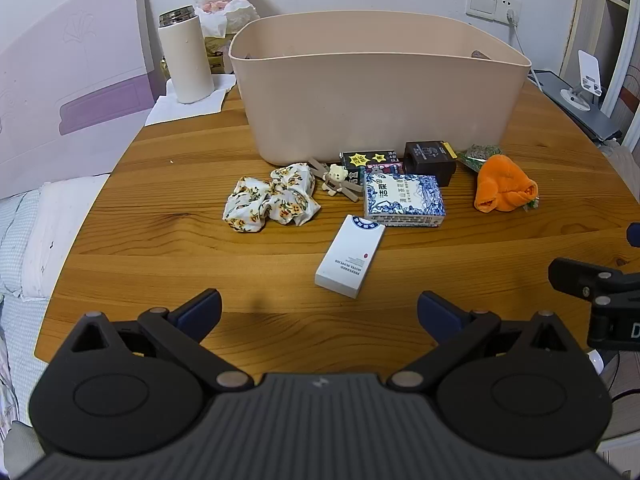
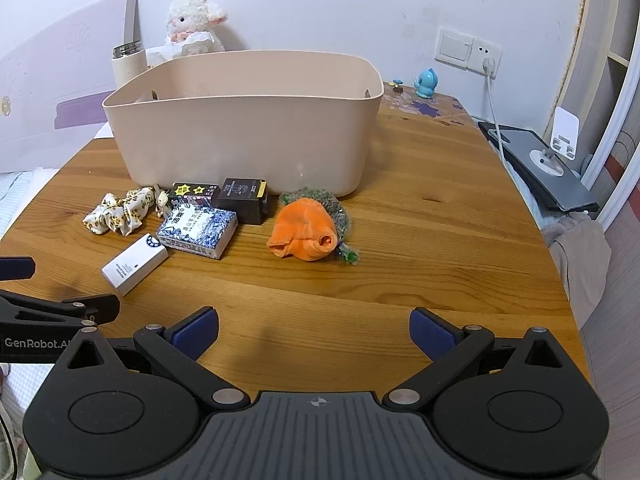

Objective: Organize objects

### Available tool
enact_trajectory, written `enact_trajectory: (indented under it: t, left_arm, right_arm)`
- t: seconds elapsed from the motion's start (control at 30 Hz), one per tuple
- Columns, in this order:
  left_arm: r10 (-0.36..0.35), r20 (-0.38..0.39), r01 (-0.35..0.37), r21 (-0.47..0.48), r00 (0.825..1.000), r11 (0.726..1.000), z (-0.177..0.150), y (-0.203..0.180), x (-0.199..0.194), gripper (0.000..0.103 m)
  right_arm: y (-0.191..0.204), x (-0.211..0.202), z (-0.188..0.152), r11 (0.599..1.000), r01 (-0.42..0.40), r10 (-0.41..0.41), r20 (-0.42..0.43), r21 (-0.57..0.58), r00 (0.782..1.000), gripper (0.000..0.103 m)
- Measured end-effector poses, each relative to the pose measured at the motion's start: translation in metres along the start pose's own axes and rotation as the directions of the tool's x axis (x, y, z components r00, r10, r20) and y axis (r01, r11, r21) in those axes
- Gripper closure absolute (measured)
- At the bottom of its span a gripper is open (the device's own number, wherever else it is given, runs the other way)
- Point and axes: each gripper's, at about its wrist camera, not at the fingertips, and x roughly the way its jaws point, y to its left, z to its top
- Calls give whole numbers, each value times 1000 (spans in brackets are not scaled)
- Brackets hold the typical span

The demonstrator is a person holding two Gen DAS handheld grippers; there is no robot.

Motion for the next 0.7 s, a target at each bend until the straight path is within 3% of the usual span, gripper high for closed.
enact_trajectory:
  t: [0.7]
  left_arm:
    - [-26,-3,26,3,1000,1000,4,0,12,0]
  right_arm:
    - [0,8,3,1000,0,0,-2,-13,1000,0]
